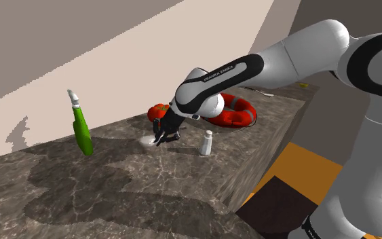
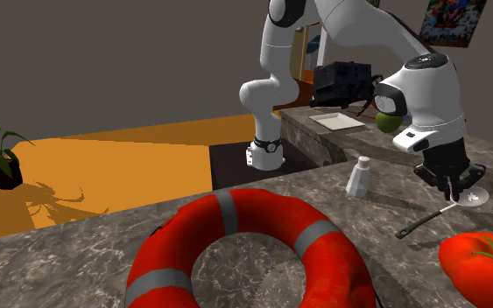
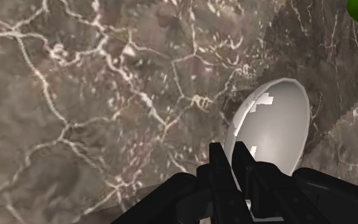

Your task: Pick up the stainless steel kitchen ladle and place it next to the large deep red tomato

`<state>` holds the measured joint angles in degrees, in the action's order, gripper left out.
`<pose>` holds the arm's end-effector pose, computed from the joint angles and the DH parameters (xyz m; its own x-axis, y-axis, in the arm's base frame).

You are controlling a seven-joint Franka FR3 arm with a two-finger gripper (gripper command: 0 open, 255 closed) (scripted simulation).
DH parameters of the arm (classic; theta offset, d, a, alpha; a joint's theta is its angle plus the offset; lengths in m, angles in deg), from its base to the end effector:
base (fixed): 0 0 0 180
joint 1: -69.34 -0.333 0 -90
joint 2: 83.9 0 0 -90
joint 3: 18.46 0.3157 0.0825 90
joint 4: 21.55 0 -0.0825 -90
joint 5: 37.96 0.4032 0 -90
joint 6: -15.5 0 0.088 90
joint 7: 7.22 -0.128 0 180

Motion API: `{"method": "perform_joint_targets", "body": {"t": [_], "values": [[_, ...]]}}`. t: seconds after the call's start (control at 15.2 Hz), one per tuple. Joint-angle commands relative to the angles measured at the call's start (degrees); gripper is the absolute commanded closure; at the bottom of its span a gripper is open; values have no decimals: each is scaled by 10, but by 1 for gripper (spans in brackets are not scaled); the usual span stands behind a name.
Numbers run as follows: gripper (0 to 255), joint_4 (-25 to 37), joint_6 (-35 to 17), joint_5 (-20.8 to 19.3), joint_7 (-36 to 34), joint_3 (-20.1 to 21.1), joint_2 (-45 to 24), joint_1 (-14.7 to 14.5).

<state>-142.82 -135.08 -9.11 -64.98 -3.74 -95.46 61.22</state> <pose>0.5727 0.2314 0.3195 0.5440 -0.8079 -0.2266 -0.8106 -0.4363 -0.3907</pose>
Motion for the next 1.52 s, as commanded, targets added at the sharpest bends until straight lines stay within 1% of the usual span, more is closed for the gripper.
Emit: {"method": "perform_joint_targets", "body": {"t": [0.0, 0.53, 0.59, 0.92, 1.19, 1.45], "values": [[255, -2, -13, 5, 7, 2, -11, -1], [255, -2, -13, 5, 7, 2, -11, -1], [0, -2, -13, 5, 7, 2, -11, -1], [0, -2, -13, 5, 7, 2, -11, -1], [0, -18, 43, 3, 4, -6, 56, 14], [0, -18, 43, 3, 4, -7, 56, 13]]}}
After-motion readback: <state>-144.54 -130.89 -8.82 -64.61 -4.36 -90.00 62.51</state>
